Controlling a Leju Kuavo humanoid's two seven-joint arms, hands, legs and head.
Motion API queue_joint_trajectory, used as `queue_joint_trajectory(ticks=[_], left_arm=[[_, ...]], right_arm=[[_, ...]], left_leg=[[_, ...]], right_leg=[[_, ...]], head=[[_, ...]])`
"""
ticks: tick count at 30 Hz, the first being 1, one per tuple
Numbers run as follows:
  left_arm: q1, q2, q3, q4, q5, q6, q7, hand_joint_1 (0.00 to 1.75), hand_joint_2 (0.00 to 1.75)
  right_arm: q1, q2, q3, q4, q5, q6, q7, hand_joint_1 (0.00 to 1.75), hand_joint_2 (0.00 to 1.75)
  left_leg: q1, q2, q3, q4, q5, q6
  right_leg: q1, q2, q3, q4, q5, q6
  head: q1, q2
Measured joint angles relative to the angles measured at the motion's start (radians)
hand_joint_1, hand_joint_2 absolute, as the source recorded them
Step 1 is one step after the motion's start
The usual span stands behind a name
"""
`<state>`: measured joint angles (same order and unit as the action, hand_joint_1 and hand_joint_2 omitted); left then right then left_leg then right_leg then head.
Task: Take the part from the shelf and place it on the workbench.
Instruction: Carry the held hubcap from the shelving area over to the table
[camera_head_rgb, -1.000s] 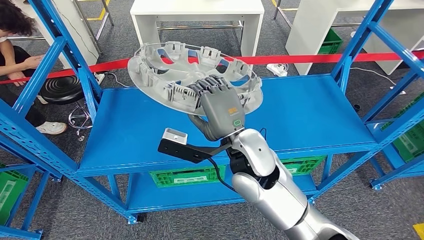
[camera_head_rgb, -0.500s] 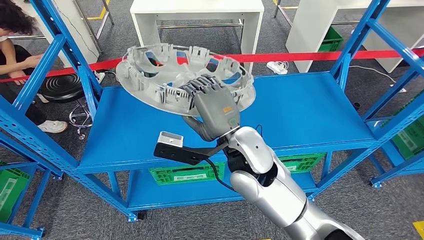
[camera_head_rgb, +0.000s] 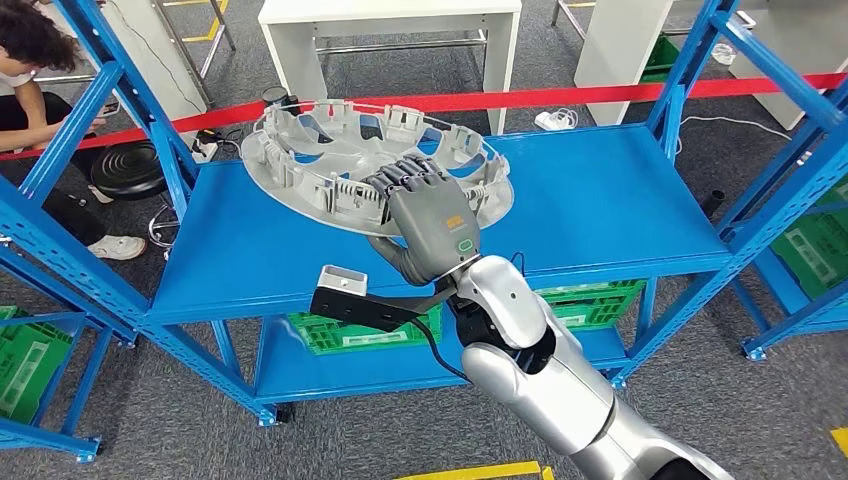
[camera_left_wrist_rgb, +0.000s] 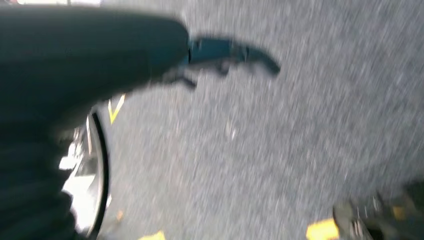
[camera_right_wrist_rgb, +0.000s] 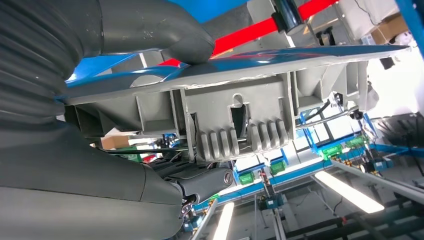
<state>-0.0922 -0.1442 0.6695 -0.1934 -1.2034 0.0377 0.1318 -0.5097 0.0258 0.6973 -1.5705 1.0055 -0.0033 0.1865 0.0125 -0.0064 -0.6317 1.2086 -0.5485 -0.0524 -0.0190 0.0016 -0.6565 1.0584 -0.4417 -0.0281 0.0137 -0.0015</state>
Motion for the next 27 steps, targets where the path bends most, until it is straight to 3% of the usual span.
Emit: queue_joint_trajectory(ticks=[2,3,6,7,8,11,12,13,14,15,17,18,19,21,22,23,26,27], left_arm=[[-0.003,0.000,0.000,-0.001,-0.001,0.000,-0.001,0.00,1.75],[-0.005,0.000,0.000,-0.001,-0.001,0.000,-0.002,0.00,1.75],[-0.006,0.000,0.000,0.000,-0.003,-0.002,-0.003,0.00,1.75],[-0.005,0.000,0.000,0.000,-0.004,-0.003,-0.003,0.00,1.75],[-0.005,0.000,0.000,0.000,-0.005,-0.003,-0.002,0.00,1.75],[-0.005,0.001,0.000,-0.001,-0.008,-0.004,-0.003,0.00,1.75],[-0.004,0.001,0.000,-0.001,-0.010,-0.004,-0.004,0.00,1.75],[-0.004,0.001,0.000,0.000,-0.011,-0.004,-0.006,0.00,1.75],[-0.003,0.001,0.000,0.000,-0.013,-0.003,-0.006,0.00,1.75],[-0.003,0.001,0.000,0.000,-0.014,-0.003,-0.007,0.00,1.75],[-0.003,-0.001,0.000,0.000,-0.018,-0.003,-0.008,0.00,1.75],[-0.004,-0.001,0.000,0.000,-0.020,-0.004,-0.008,0.00,1.75],[-0.004,-0.002,0.000,0.000,-0.021,-0.004,-0.009,0.00,1.75],[-0.004,-0.002,0.000,0.000,-0.024,-0.007,-0.009,0.00,1.75],[-0.003,-0.001,0.000,0.000,-0.024,-0.008,-0.009,0.00,1.75],[-0.002,-0.001,0.000,0.000,-0.025,-0.008,-0.009,0.00,1.75],[-0.001,0.000,0.000,0.000,-0.025,-0.009,-0.014,0.00,1.75],[-0.001,0.001,0.000,0.000,-0.025,-0.009,-0.016,0.00,1.75]], right_arm=[[-0.001,-0.002,0.000,0.000,0.000,0.001,0.000,1.75,1.75],[-0.002,-0.002,0.001,0.000,-0.001,0.001,0.000,1.75,1.75],[-0.002,-0.005,0.003,0.000,-0.002,0.002,-0.001,1.75,1.75],[-0.002,-0.007,0.004,0.001,-0.003,0.003,-0.001,1.75,1.75],[-0.003,-0.010,0.005,0.001,-0.005,0.004,0.000,1.75,1.75],[-0.003,-0.016,0.005,0.002,-0.011,0.013,0.002,1.75,1.75],[-0.003,-0.017,0.006,0.003,-0.013,0.016,0.003,1.75,1.75],[-0.003,-0.018,0.006,0.005,-0.015,0.019,0.004,1.75,1.75],[-0.003,-0.019,0.006,0.007,-0.015,0.020,0.006,1.75,1.75],[-0.003,-0.019,0.006,0.008,-0.016,0.021,0.008,1.75,1.75],[-0.003,-0.020,0.006,0.009,-0.014,0.021,0.012,1.75,1.75],[-0.002,-0.020,0.006,0.008,-0.013,0.020,0.015,1.75,1.75],[-0.001,-0.020,0.006,0.008,-0.010,0.020,0.018,1.75,1.75],[0.002,-0.021,0.006,0.008,-0.004,0.019,0.022,1.75,1.75],[0.003,-0.022,0.006,0.008,-0.002,0.020,0.022,1.75,1.75],[0.005,-0.022,0.006,0.008,0.000,0.020,0.021,1.75,1.75],[0.005,-0.022,0.007,0.007,0.002,0.023,0.016,1.75,1.75],[0.005,-0.023,0.007,0.008,0.000,0.024,0.013,1.75,1.75]], left_leg=[[-0.004,-0.002,0.091,-0.130,0.017,0.008],[-0.006,-0.003,0.112,-0.166,0.016,0.012],[-0.009,-0.004,0.101,-0.182,0.028,0.035],[-0.008,-0.001,0.094,-0.184,0.038,0.044],[-0.007,0.001,0.086,-0.186,0.049,0.054],[-0.009,0.003,0.048,-0.184,0.080,0.068],[-0.012,0.003,0.033,-0.182,0.090,0.069],[-0.014,0.003,0.019,-0.179,0.099,0.070],[-0.015,0.003,0.005,-0.175,0.107,0.070],[-0.017,0.003,-0.008,-0.171,0.114,0.069],[-0.019,0.002,-0.027,-0.164,0.128,0.064],[-0.020,0.002,-0.031,-0.163,0.135,0.059],[-0.019,0.001,-0.034,-0.164,0.143,0.053],[-0.017,0.000,-0.037,-0.169,0.158,0.041],[-0.016,-0.001,-0.042,-0.166,0.152,0.036],[-0.016,-0.002,-0.050,-0.148,0.127,0.030],[-0.007,-0.001,-0.091,0.009,-0.009,0.010],[-0.003,0.000,-0.098,0.064,-0.032,0.004]], right_leg=[[0.001,-0.001,-0.009,-0.001,0.014,0.011],[0.002,-0.001,-0.011,-0.002,0.021,0.017],[0.001,-0.001,-0.014,-0.010,0.038,0.037],[0.002,-0.001,-0.021,-0.002,0.024,0.042],[0.002,0.000,-0.032,0.022,-0.007,0.045],[0.004,0.000,-0.079,0.191,-0.143,0.047],[0.005,0.000,-0.085,0.242,-0.161,0.047],[0.006,0.001,-0.077,0.263,-0.157,0.045],[0.008,0.000,-0.052,0.249,-0.137,0.042],[0.011,0.000,-0.009,0.200,-0.112,0.036],[0.018,0.000,0.088,0.065,-0.098,0.022],[0.022,0.000,0.117,0.017,-0.100,0.017],[0.025,0.001,0.129,-0.008,-0.106,0.013],[0.025,0.000,0.123,-0.021,-0.090,0.004],[0.022,-0.002,0.118,-0.026,-0.080,-0.002],[0.018,-0.003,0.111,-0.031,-0.067,-0.009],[0.011,-0.005,0.075,-0.035,-0.030,-0.016],[0.010,-0.005,0.060,-0.035,-0.018,-0.014]], head=[[0.000,0.000],[0.000,0.000],[-0.001,0.000],[0.000,0.000],[0.000,0.000],[0.001,0.000],[0.001,0.000],[0.001,0.000],[0.001,0.000],[0.001,0.000],[0.000,0.000],[0.000,0.000],[0.001,0.000],[0.003,0.000],[0.003,0.000],[0.002,0.000],[-0.001,0.000],[-0.001,0.000]])
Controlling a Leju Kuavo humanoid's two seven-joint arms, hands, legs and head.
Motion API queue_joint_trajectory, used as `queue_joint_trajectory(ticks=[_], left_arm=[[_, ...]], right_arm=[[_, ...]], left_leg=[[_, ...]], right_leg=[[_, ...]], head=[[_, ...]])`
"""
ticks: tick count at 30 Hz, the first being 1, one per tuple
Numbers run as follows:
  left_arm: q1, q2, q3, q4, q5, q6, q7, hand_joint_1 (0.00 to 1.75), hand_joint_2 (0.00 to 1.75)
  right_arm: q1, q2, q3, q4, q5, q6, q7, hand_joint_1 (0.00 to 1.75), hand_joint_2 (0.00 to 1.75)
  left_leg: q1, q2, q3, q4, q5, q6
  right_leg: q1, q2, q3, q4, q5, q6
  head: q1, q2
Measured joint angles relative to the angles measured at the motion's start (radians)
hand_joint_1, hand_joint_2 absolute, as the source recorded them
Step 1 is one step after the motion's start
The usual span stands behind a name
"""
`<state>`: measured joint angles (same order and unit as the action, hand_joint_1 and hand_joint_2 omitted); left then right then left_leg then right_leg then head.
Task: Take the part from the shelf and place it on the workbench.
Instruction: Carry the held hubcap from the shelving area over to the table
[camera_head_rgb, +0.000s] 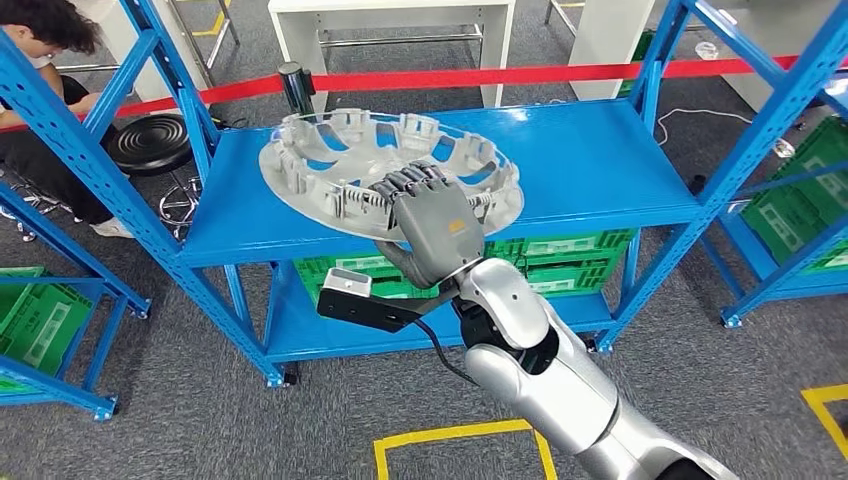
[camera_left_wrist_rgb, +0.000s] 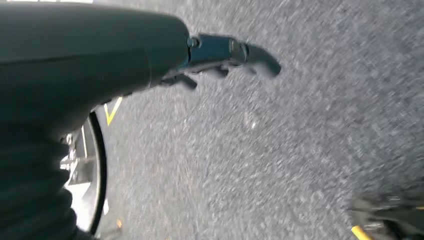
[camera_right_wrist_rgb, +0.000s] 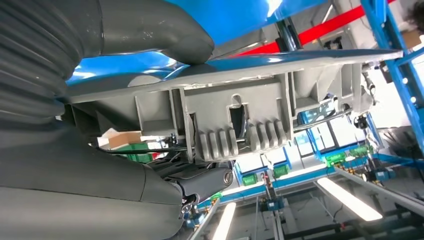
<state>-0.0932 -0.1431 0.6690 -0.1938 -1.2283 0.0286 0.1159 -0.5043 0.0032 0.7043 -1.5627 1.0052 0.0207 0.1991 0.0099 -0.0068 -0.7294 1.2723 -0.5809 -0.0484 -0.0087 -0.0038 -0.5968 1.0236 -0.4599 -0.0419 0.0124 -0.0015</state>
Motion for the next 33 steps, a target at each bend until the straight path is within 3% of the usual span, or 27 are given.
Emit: queue_joint_trajectory(ticks=[1,2,4,5,7,8,10,11,12,14,15,16,17,19,21,23,25,26,28,30,31,33], left_arm=[[0.000,0.001,0.000,0.000,0.000,0.000,-0.002,0.00,1.75],[0.001,0.002,0.000,0.000,0.000,0.000,-0.004,0.00,1.75],[0.000,0.003,0.000,0.000,0.002,0.000,-0.009,0.00,1.75],[0.000,0.004,0.000,0.000,0.003,0.000,-0.012,0.00,1.75],[0.000,0.004,0.000,0.000,0.004,0.001,-0.018,0.00,1.75],[0.000,0.005,0.000,0.000,0.005,0.002,-0.020,0.00,1.75],[0.005,0.006,0.000,0.000,0.005,0.002,-0.023,0.00,1.75],[0.007,0.007,0.000,0.001,0.005,0.002,-0.023,0.00,1.75],[0.009,0.008,0.000,0.001,0.005,0.002,-0.023,0.00,1.75],[0.009,0.009,0.000,0.001,0.005,0.002,-0.023,0.00,1.75],[0.010,0.009,0.000,0.001,0.005,0.002,-0.024,0.00,1.75],[0.010,0.009,0.000,0.001,0.005,0.002,-0.024,0.00,1.75],[0.010,0.009,0.000,0.001,0.006,0.002,-0.024,0.00,1.75],[0.010,0.009,0.000,0.001,0.006,0.002,-0.024,0.00,1.75],[0.010,0.008,0.000,0.001,0.006,0.002,-0.024,0.00,1.75],[0.010,0.007,0.000,0.001,0.006,0.002,-0.024,0.00,1.75],[0.012,0.008,0.000,0.002,0.006,0.002,-0.024,0.00,1.75],[0.013,0.009,0.000,0.002,0.006,0.002,-0.024,0.00,1.75],[0.014,0.010,0.000,0.002,0.006,0.002,-0.024,0.00,1.75],[0.014,0.010,0.000,0.002,0.006,0.002,-0.024,0.00,1.75],[0.014,0.010,0.000,0.002,0.006,0.002,-0.023,0.00,1.75],[0.014,0.012,0.000,0.002,0.007,0.002,-0.022,0.00,1.75]], right_arm=[[0.000,-0.001,0.000,0.001,-0.004,0.001,-0.004,1.75,1.75],[-0.001,-0.001,0.001,0.003,-0.009,0.003,-0.010,1.75,1.75],[-0.004,-0.001,0.002,0.006,-0.023,0.005,-0.023,1.75,1.75],[-0.007,-0.001,0.003,0.007,-0.030,0.006,-0.028,1.75,1.75],[-0.017,-0.001,0.006,0.011,-0.041,0.007,-0.035,1.75,1.75],[-0.020,-0.002,0.008,0.013,-0.045,0.008,-0.036,1.75,1.75],[-0.024,-0.003,0.011,0.020,-0.051,0.008,-0.038,1.75,1.75],[-0.025,-0.004,0.012,0.023,-0.052,0.008,-0.039,1.75,1.75],[-0.025,-0.005,0.013,0.025,-0.053,0.008,-0.040,1.75,1.75],[-0.027,-0.007,0.014,0.029,-0.053,0.008,-0.041,1.75,1.75],[-0.027,-0.007,0.015,0.032,-0.053,0.008,-0.042,1.75,1.75],[-0.027,-0.007,0.015,0.035,-0.053,0.008,-0.042,1.75,1.75],[-0.027,-0.008,0.016,0.037,-0.053,0.008,-0.043,1.75,1.75],[-0.029,-0.008,0.016,0.040,-0.053,0.008,-0.043,1.75,1.75],[-0.033,-0.008,0.016,0.040,-0.053,0.008,-0.043,1.75,1.75],[-0.037,-0.008,0.017,0.040,-0.053,0.008,-0.044,1.75,1.75],[-0.040,-0.008,0.019,0.041,-0.053,0.008,-0.044,1.75,1.75],[-0.042,-0.008,0.020,0.041,-0.053,0.008,-0.044,1.75,1.75],[-0.046,-0.008,0.023,0.041,-0.053,0.008,-0.044,1.75,1.75],[-0.047,-0.007,0.025,0.042,-0.054,0.008,-0.044,1.75,1.75],[-0.047,-0.007,0.026,0.043,-0.056,0.008,-0.044,1.75,1.75],[-0.047,-0.007,0.029,0.045,-0.061,0.008,-0.042,1.75,1.75]], left_leg=[[0.004,0.001,0.004,0.033,0.000,-0.005],[0.008,0.001,0.023,0.035,0.020,-0.009],[0.015,0.001,0.111,-0.056,0.063,-0.016],[0.015,0.001,0.168,-0.131,0.063,-0.016],[0.012,-0.002,0.236,-0.234,0.040,-0.003],[0.006,-0.003,0.241,-0.253,0.035,0.008],[0.004,0.000,0.222,-0.255,0.051,0.031],[0.004,0.002,0.212,-0.256,0.063,0.042],[0.005,0.004,0.200,-0.257,0.076,0.052],[0.002,0.005,0.169,-0.255,0.102,0.062],[0.000,0.005,0.152,-0.254,0.115,0.064],[-0.002,0.005,0.133,-0.251,0.127,0.065],[-0.005,0.005,0.115,-0.247,0.139,0.065],[-0.008,0.005,0.082,-0.238,0.159,0.064],[-0.012,0.004,0.061,-0.231,0.175,0.057],[-0.012,0.004,0.054,-0.232,0.193,0.047],[-0.010,0.003,0.051,-0.237,0.207,0.034],[-0.009,0.003,0.045,-0.230,0.193,0.028],[-0.006,0.002,0.021,-0.164,0.108,0.018],[-0.002,0.003,-0.005,-0.041,0.014,0.007],[0.001,0.003,-0.008,0.011,0.001,0.003],[0.006,0.003,0.024,0.041,0.041,-0.003]], right_leg=[[-0.001,0.000,-0.015,0.001,0.011,0.003],[-0.004,0.000,-0.031,0.002,0.023,0.007],[-0.009,0.000,-0.059,0.008,0.044,0.018],[-0.010,-0.001,-0.069,0.012,0.052,0.025],[-0.009,-0.002,-0.080,0.014,0.071,0.040],[-0.009,-0.004,-0.082,0.011,0.081,0.047],[-0.013,-0.004,-0.089,0.006,0.090,0.061],[-0.015,-0.004,-0.098,0.019,0.068,0.066],[-0.016,-0.003,-0.112,0.052,0.027,0.068],[-0.014,-0.001,-0.146,0.172,-0.081,0.070],[-0.011,0.000,-0.157,0.237,-0.114,0.069],[-0.008,0.001,-0.157,0.283,-0.122,0.067],[-0.005,0.002,-0.142,0.300,-0.108,0.063],[0.003,0.003,-0.060,0.227,-0.060,0.049],[0.012,0.003,0.044,0.089,-0.069,0.035],[0.019,0.003,0.086,0.014,-0.093,0.027],[0.017,0.002,0.074,0.003,-0.075,0.018],[0.014,0.000,0.066,0.001,-0.063,0.011],[0.009,-0.004,0.042,-0.004,-0.036,0.001],[0.007,-0.004,0.012,-0.003,-0.010,-0.001],[0.007,-0.005,-0.005,-0.002,0.003,0.001],[0.004,-0.007,-0.041,0.001,0.029,0.007]], head=[[0.000,0.000],[0.000,0.000],[0.000,0.000],[0.000,0.000],[0.000,0.000],[0.000,0.000],[0.001,0.000],[0.001,0.000],[0.001,0.000],[0.001,0.000],[0.001,0.000],[0.001,0.000],[0.001,0.000],[0.001,0.000],[0.000,0.000],[0.002,0.000],[0.004,0.000],[0.004,0.000],[0.001,0.000],[-0.001,0.000],[-0.001,0.000],[-0.001,0.000]])
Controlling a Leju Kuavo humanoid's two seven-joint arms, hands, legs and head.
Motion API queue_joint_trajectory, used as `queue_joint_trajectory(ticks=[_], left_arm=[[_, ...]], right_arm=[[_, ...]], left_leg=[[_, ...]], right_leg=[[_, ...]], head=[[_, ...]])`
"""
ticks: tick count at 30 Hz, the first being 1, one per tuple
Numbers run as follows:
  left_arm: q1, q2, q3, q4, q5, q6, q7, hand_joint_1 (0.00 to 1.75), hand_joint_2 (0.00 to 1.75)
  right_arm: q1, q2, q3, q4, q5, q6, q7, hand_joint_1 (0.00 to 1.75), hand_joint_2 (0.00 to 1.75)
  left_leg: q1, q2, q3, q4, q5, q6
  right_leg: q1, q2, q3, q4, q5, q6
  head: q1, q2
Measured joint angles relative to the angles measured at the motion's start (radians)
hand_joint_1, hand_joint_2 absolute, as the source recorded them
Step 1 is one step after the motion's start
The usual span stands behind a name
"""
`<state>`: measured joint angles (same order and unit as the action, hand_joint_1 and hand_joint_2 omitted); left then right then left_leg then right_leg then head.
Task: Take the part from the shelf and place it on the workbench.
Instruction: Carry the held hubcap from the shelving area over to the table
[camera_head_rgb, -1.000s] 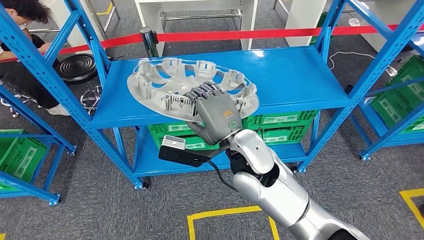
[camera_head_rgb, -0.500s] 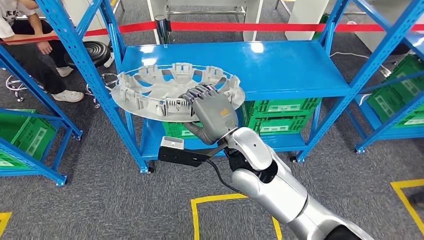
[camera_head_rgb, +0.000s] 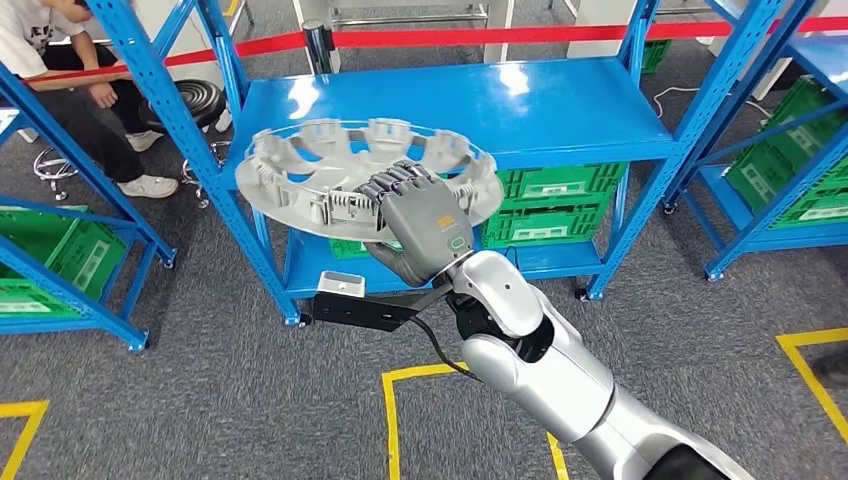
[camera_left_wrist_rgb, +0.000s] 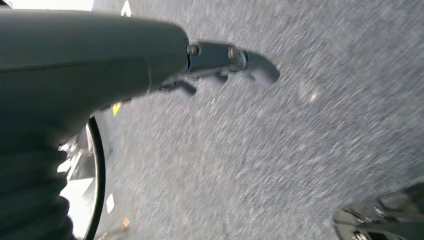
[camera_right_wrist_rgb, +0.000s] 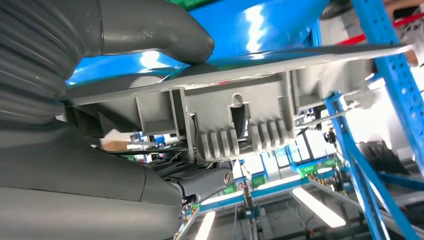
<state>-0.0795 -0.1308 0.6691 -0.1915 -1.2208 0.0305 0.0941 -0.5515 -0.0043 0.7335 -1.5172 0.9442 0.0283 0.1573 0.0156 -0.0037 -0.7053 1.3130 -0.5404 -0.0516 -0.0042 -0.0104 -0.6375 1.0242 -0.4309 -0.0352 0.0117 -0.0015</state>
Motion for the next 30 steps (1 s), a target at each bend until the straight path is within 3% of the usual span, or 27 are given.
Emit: queue_joint_trajectory(ticks=[1,2,4,6,8,9,12,13,14,15,16,17,18,20,21,23,25,27,28,29,30], left_arm=[[0.000,0.001,0.000,0.000,0.001,0.000,0.001,0.00,1.75],[-0.001,0.002,0.000,0.000,0.002,0.000,0.001,0.00,1.75],[-0.005,0.004,0.000,-0.001,0.003,0.000,0.000,0.00,1.75],[-0.007,0.005,0.000,-0.002,0.005,0.000,-0.001,0.00,1.75],[-0.007,0.006,0.000,-0.001,0.008,-0.001,-0.001,0.00,1.75],[-0.006,0.007,0.000,-0.001,0.011,-0.001,0.000,0.00,1.75],[-0.006,0.009,0.004,-0.001,0.024,-0.002,0.004,0.00,1.75],[-0.006,0.009,0.005,-0.001,0.029,-0.002,0.005,0.00,1.75],[-0.006,0.009,0.006,-0.001,0.032,-0.001,0.006,0.00,1.75],[-0.006,0.008,0.006,-0.001,0.034,0.000,0.007,0.00,1.75],[-0.006,0.007,0.007,-0.001,0.035,0.001,0.009,0.00,1.75],[-0.006,0.006,0.007,-0.001,0.035,0.001,0.011,0.00,1.75],[-0.006,0.005,0.007,-0.001,0.036,0.002,0.012,0.00,1.75],[-0.006,0.003,0.007,-0.001,0.036,0.003,0.014,0.00,1.75],[-0.005,0.002,0.007,-0.001,0.036,0.004,0.015,0.00,1.75],[-0.004,0.002,0.009,0.000,0.036,0.004,0.016,0.00,1.75],[-0.003,0.002,0.011,0.000,0.036,0.004,0.017,0.00,1.75],[-0.003,0.002,0.011,0.000,0.036,0.004,0.018,0.00,1.75],[-0.003,0.001,0.011,0.001,0.036,0.004,0.018,0.00,1.75],[-0.004,0.001,0.011,0.001,0.036,0.004,0.018,0.00,1.75],[-0.004,0.001,0.012,0.001,0.036,0.004,0.019,0.00,1.75]], right_arm=[[-0.001,0.000,0.001,0.001,-0.003,0.000,0.001,1.75,1.75],[-0.002,0.000,0.002,0.002,-0.005,0.000,0.002,1.75,1.75],[-0.007,0.002,0.005,0.003,-0.011,0.000,0.004,1.75,1.75],[-0.010,0.002,0.008,0.004,-0.013,-0.001,0.006,1.75,1.75],[-0.010,0.002,0.010,0.008,-0.015,-0.001,0.008,1.75,1.75],[-0.011,0.001,0.011,0.010,-0.016,-0.001,0.008,1.75,1.75],[-0.015,0.002,0.014,0.018,-0.023,0.004,0.010,1.75,1.75],[-0.017,0.003,0.017,0.021,-0.025,0.007,0.012,1.75,1.75],[-0.018,0.005,0.020,0.025,-0.025,0.011,0.014,1.75,1.75],[-0.019,0.007,0.024,0.028,-0.025,0.014,0.017,1.75,1.75],[-0.021,0.010,0.026,0.031,-0.024,0.017,0.019,1.75,1.75],[-0.024,0.013,0.028,0.032,-0.023,0.019,0.020,1.75,1.75],[-0.026,0.017,0.028,0.033,-0.023,0.020,0.021,1.75,1.75],[-0.030,0.023,0.029,0.035,-0.022,0.021,0.024,1.75,1.75],[-0.031,0.025,0.029,0.035,-0.022,0.021,0.025,1.75,1.75],[-0.034,0.027,0.030,0.038,-0.022,0.022,0.025,1.75,1.75],[-0.036,0.030,0.030,0.039,-0.022,0.022,0.025,1.75,1.75],[-0.038,0.033,0.031,0.041,-0.022,0.022,0.025,1.75,1.75],[-0.038,0.034,0.032,0.043,-0.022,0.022,0.025,1.75,1.75],[-0.038,0.034,0.033,0.044,-0.021,0.023,0.026,1.75,1.75],[-0.038,0.034,0.033,0.045,-0.020,0.023,0.027,1.75,1.75]], left_leg=[[0.002,0.000,0.040,-0.034,0.029,-0.002],[0.004,-0.001,0.094,-0.097,0.035,-0.004],[0.001,-0.003,0.192,-0.238,0.005,0.004],[-0.007,-0.005,0.218,-0.300,-0.013,0.023],[-0.007,-0.002,0.200,-0.302,0.009,0.044],[-0.006,0.001,0.191,-0.303,0.021,0.054],[-0.006,0.005,0.149,-0.301,0.059,0.069],[-0.007,0.005,0.131,-0.298,0.071,0.069],[-0.008,0.005,0.113,-0.295,0.083,0.069],[-0.008,0.005,0.095,-0.291,0.093,0.068],[-0.008,0.005,0.078,-0.286,0.102,0.065],[-0.008,0.004,0.063,-0.280,0.111,0.062],[-0.009,0.004,0.050,-0.275,0.119,0.058],[-0.011,0.003,0.037,-0.273,0.137,0.045],[-0.011,0.003,0.034,-0.275,0.147,0.038],[-0.009,0.002,0.028,-0.277,0.151,0.025],[-0.006,0.001,0.010,-0.231,0.092,0.013],[-0.005,0.001,-0.018,-0.117,-0.004,0.003],[-0.004,0.001,-0.027,-0.056,-0.033,0.000],[-0.004,0.001,-0.027,-0.014,-0.038,-0.001],[-0.005,0.001,-0.012,-0.002,-0.022,-0.001]], right_leg=[[-0.002,0.000,-0.017,0.003,0.012,0.004],[-0.003,0.000,-0.031,0.006,0.023,0.009],[-0.003,-0.001,-0.049,0.010,0.043,0.021],[-0.004,-0.003,-0.054,0.003,0.067,0.036],[-0.008,-0.002,-0.063,0.002,0.066,0.048],[-0.009,0.000,-0.072,0.022,0.038,0.052],[-0.010,0.004,-0.116,0.195,-0.113,0.058],[-0.010,0.004,-0.123,0.255,-0.137,0.059],[-0.010,0.005,-0.118,0.292,-0.137,0.058],[-0.010,0.005,-0.096,0.294,-0.116,0.057],[-0.010,0.005,-0.058,0.262,-0.090,0.054],[-0.010,0.005,-0.008,0.202,-0.077,0.050],[-0.008,0.005,0.046,0.127,-0.082,0.046],[-0.002,0.007,0.108,0.025,-0.109,0.037],[0.001,0.008,0.115,0.007,-0.114,0.033],[-0.001,0.006,0.103,0.004,-0.097,0.019],[-0.005,0.002,0.085,0.001,-0.075,0.004],[-0.004,0.001,0.059,0.002,-0.053,-0.003],[-0.002,0.001,0.044,0.003,-0.041,-0.003],[-0.001,0.001,0.028,0.005,-0.030,-0.003],[0.000,0.001,0.012,0.007,-0.019,-0.003]], head=[[0.000,0.000],[0.000,0.000],[0.000,0.000],[0.000,0.000],[0.000,0.000],[0.001,0.000],[0.001,0.000],[0.001,0.000],[0.001,0.000],[0.000,0.000],[0.000,0.000],[0.000,0.000],[0.000,0.000],[0.000,0.000],[0.000,0.000],[0.000,0.000],[-0.004,0.000],[-0.008,0.000],[-0.009,0.000],[-0.008,0.000],[-0.009,0.000]])
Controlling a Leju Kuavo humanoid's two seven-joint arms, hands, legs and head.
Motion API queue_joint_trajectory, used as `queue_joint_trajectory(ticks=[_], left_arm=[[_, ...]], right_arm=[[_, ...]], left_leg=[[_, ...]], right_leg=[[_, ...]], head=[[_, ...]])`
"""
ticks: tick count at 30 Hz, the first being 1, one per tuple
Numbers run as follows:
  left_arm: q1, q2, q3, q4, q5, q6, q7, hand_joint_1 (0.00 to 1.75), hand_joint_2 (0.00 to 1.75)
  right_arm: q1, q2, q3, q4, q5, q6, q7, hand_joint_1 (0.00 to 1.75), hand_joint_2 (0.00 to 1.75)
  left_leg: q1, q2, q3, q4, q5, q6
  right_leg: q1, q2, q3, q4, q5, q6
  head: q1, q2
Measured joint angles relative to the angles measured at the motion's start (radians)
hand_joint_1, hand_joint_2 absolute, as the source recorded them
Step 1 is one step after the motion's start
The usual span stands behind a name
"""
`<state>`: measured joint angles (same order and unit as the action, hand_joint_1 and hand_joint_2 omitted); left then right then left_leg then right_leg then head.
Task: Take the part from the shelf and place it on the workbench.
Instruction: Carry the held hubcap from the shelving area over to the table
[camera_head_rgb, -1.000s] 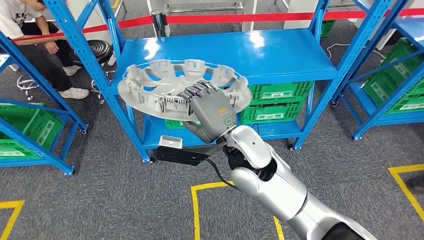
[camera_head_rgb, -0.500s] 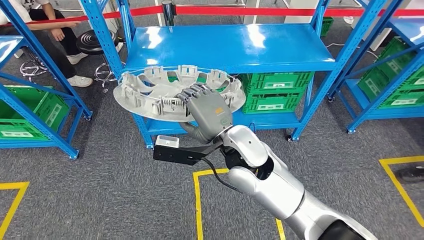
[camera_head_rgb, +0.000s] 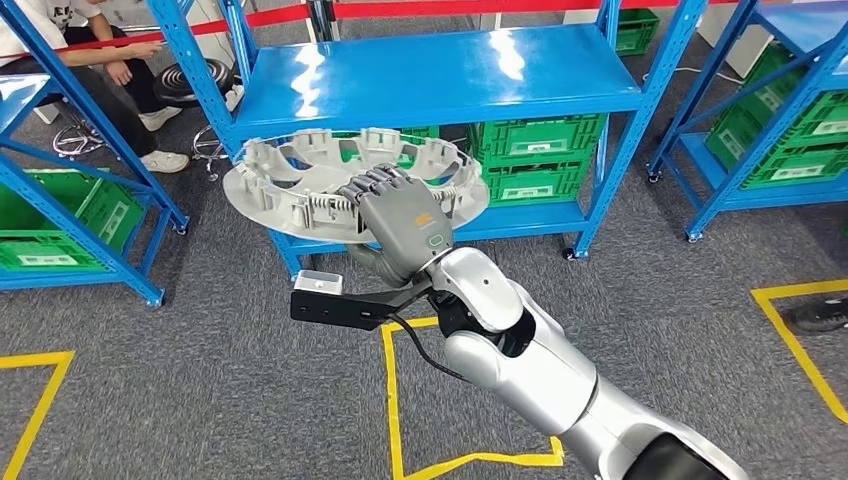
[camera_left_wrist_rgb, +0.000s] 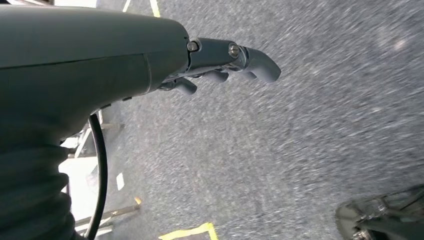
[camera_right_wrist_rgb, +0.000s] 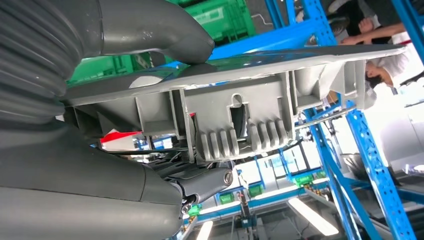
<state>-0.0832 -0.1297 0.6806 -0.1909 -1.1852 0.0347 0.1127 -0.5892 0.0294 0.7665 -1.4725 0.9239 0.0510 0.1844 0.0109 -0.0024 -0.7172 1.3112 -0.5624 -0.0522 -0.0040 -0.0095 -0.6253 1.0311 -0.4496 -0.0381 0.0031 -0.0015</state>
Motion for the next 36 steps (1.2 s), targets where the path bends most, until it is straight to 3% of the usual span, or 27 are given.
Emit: queue_joint_trajectory(ticks=[2,4,6,8,9,11,12,13,14,15,16,17,18,19,21,23,24,26,28,29,30,32,33,35,36], left_arm=[[-0.001,0.000,0.000,0.000,0.000,0.000,0.001,0.00,1.75],[-0.006,0.001,0.000,-0.002,-0.002,0.001,0.001,0.00,1.75],[-0.010,0.002,0.000,-0.003,-0.005,0.002,0.002,0.00,1.75],[-0.010,-0.001,0.000,-0.003,-0.008,0.002,0.003,0.00,1.75],[-0.010,-0.002,0.000,-0.003,-0.009,0.003,0.004,0.00,1.75],[-0.010,-0.004,0.000,-0.003,-0.010,0.003,0.006,0.00,1.75],[-0.011,-0.004,0.000,-0.003,-0.010,0.004,0.007,0.00,1.75],[-0.011,-0.005,0.000,-0.003,-0.012,0.004,0.007,0.00,1.75],[-0.012,-0.006,0.000,-0.003,-0.014,0.004,0.007,0.00,1.75],[-0.012,-0.007,0.000,-0.003,-0.016,0.004,0.007,0.00,1.75],[-0.012,-0.008,0.000,-0.003,-0.018,0.003,0.008,0.00,1.75],[-0.013,-0.010,0.000,-0.003,-0.019,0.003,0.010,0.00,1.75],[-0.013,-0.010,0.000,-0.003,-0.019,0.004,0.011,0.00,1.75],[-0.013,-0.010,0.000,-0.004,-0.019,0.004,0.012,0.00,1.75],[-0.014,-0.011,0.000,-0.005,-0.019,0.004,0.014,0.00,1.75],[-0.012,-0.012,0.000,-0.005,-0.019,0.005,0.014,0.00,1.75],[-0.011,-0.012,0.000,-0.005,-0.019,0.005,0.013,0.00,1.75],[-0.009,-0.012,0.000,-0.005,-0.019,0.005,0.011,0.00,1.75],[-0.010,-0.012,0.000,-0.005,-0.021,0.005,0.009,0.00,1.75],[-0.010,-0.012,0.000,-0.005,-0.022,0.005,0.007,0.00,1.75],[-0.011,-0.012,0.000,-0.005,-0.024,0.005,0.005,0.00,1.75],[-0.013,-0.012,-0.001,-0.005,-0.030,0.003,0.004,0.00,1.75],[-0.015,-0.011,-0.001,-0.006,-0.032,0.001,0.004,0.00,1.75],[-0.023,-0.009,-0.001,-0.009,-0.036,-0.003,0.006,0.00,1.75],[-0.026,-0.009,-0.001,-0.010,-0.037,-0.004,0.008,0.00,1.75]], right_arm=[[0.000,0.001,0.000,0.000,0.002,0.001,0.001,1.75,1.75],[-0.001,0.003,0.000,0.000,0.005,0.004,0.003,1.75,1.75],[-0.003,0.005,0.000,0.000,0.008,0.007,0.004,1.75,1.75],[-0.004,0.007,-0.001,0.000,0.010,0.011,0.006,1.75,1.75],[-0.005,0.007,-0.001,0.000,0.010,0.012,0.006,1.75,1.75],[-0.005,0.006,-0.004,0.000,0.010,0.015,0.006,1.75,1.75],[-0.006,0.005,-0.005,0.000,0.010,0.018,0.006,1.75,1.75],[-0.006,0.005,-0.006,0.000,0.010,0.020,0.007,1.75,1.75],[-0.005,0.004,-0.006,0.000,0.010,0.022,0.007,1.75,1.75],[-0.005,0.003,-0.006,0.000,0.010,0.024,0.008,1.75,1.75],[-0.005,0.002,-0.006,0.000,0.011,0.025,0.010,1.75,1.75],[-0.005,0.002,-0.006,0.000,0.011,0.025,0.011,1.75,1.75],[-0.005,0.001,-0.006,0.000,0.012,0.025,0.011,1.75,1.75],[-0.005,0.001,-0.006,0.000,0.013,0.025,0.011,1.75,1.75],[-0.002,0.001,-0.006,-0.001,0.014,0.026,0.010,1.75,1.75],[0.001,0.001,-0.006,-0.001,0.017,0.027,0.010,1.75,1.75],[0.001,0.001,-0.006,-0.001,0.018,0.028,0.010,1.75,1.75],[0.001,0.001,-0.006,-0.001,0.022,0.029,0.012,1.75,1.75],[0.002,0.002,-0.006,-0.001,0.025,0.030,0.014,1.75,1.75],[0.002,0.002,-0.006,-0.001,0.027,0.031,0.015,1.75,1.75],[0.003,0.002,-0.006,-0.001,0.028,0.031,0.017,1.75,1.75],[0.005,0.001,-0.008,-0.001,0.030,0.031,0.019,1.75,1.75],[0.006,0.000,-0.009,-0.001,0.030,0.031,0.020,1.75,1.75],[0.008,-0.001,-0.012,-0.002,0.031,0.031,0.020,1.75,1.75],[0.010,-0.001,-0.013,-0.002,0.031,0.030,0.020,1.75,1.75]], left_leg=[[-0.002,-0.001,0.078,-0.075,0.050,0.009],[-0.008,-0.002,0.182,-0.219,0.043,0.024],[-0.017,-0.002,0.226,-0.303,0.022,0.036],[-0.017,0.000,0.216,-0.319,0.042,0.047],[-0.014,0.003,0.209,-0.324,0.055,0.054],[-0.008,0.009,0.186,-0.327,0.081,0.066],[-0.008,0.010,0.170,-0.324,0.092,0.069],[-0.007,0.011,0.152,-0.320,0.103,0.069],[-0.006,0.012,0.134,-0.314,0.113,0.068],[-0.004,0.013,0.113,-0.307,0.123,0.064],[-0.001,0.014,0.092,-0.297,0.132,0.060],[0.002,0.015,0.071,-0.286,0.140,0.054],[0.005,0.015,0.052,-0.275,0.148,0.047],[0.006,0.014,0.037,-0.265,0.154,0.039],[0.004,0.012,0.023,-0.255,0.168,0.025],[0.006,0.012,0.018,-0.258,0.181,0.012],[0.008,0.011,0.013,-0.253,0.168,0.007],[0.009,0.009,-0.006,-0.195,0.088,0.000],[0.008,0.007,-0.025,-0.077,-0.006,-0.002],[0.008,0.006,-0.027,-0.024,-0.024,0.000],[0.007,0.006,-0.018,0.008,-0.019,0.004],[0.001,0.005,0.043,-0.023,0.030,0.019],[-0.004,0.004,0.094,-0.081,0.039,0.031],[-0.016,0.002,0.197,-0.221,0.014,0.046],[-0.021,0.001,0.224,-0.270,-0.001,0.050]], right_leg=[[0.002,0.001,-0.028,0.004,0.021,0.002],[0.004,0.001,-0.045,0.004,0.040,0.009],[0.001,-0.002,-0.051,-0.003,0.061,0.020],[-0.002,-0.001,-0.056,-0.012,0.074,0.032],[-0.002,0.001,-0.063,-0.004,0.058,0.037],[-0.004,0.006,-0.088,0.068,-0.029,0.046],[-0.006,0.007,-0.103,0.131,-0.080,0.050],[-0.008,0.007,-0.115,0.198,-0.115,0.055],[-0.010,0.007,-0.119,0.250,-0.125,0.059],[-0.012,0.007,-0.110,0.277,-0.111,0.063],[-0.015,0.007,-0.085,0.269,-0.083,0.067],[-0.019,0.007,-0.044,0.227,-0.059,0.073],[-0.020,0.007,0.005,0.165,-0.058,0.079],[-0.019,0.009,0.048,0.102,-0.073,0.076],[-0.014,0.012,0.087,0.032,-0.111,0.060],[-0.012,0.011,0.076,0.027,-0.103,0.036],[-0.012,0.010,0.066,0.029,-0.093,0.026],[-0.013,0.007,0.044,0.028,-0.069,0.009],[-0.009,0.008,0.016,0.028,-0.045,0.003],[-0.005,0.008,0.001,0.029,-0.033,0.002],[-0.002,0.008,-0.015,0.029,-0.020,0.001],[0.005,0.009,-0.047,0.030,0.005,0.001],[0.007,0.009,-0.059,0.030,0.017,0.002],[0.007,0.009,-0.072,0.026,0.039,0.009],[0.004,0.007,-0.073,0.020,0.051,0.014]], head=[[0.000,0.000],[0.000,0.000],[-0.001,0.000],[-0.003,0.000],[-0.004,0.000],[-0.002,0.000],[-0.001,0.000],[-0.001,0.000],[-0.001,0.000],[-0.001,0.000],[-0.001,0.000],[-0.001,0.000],[0.000,0.000],[0.000,0.000],[0.000,0.000],[0.000,0.000],[0.000,0.000],[-0.001,0.000],[-0.002,0.000],[-0.001,0.000],[-0.001,0.000],[-0.001,0.000],[-0.001,0.000],[-0.001,0.000],[-0.001,0.000]])
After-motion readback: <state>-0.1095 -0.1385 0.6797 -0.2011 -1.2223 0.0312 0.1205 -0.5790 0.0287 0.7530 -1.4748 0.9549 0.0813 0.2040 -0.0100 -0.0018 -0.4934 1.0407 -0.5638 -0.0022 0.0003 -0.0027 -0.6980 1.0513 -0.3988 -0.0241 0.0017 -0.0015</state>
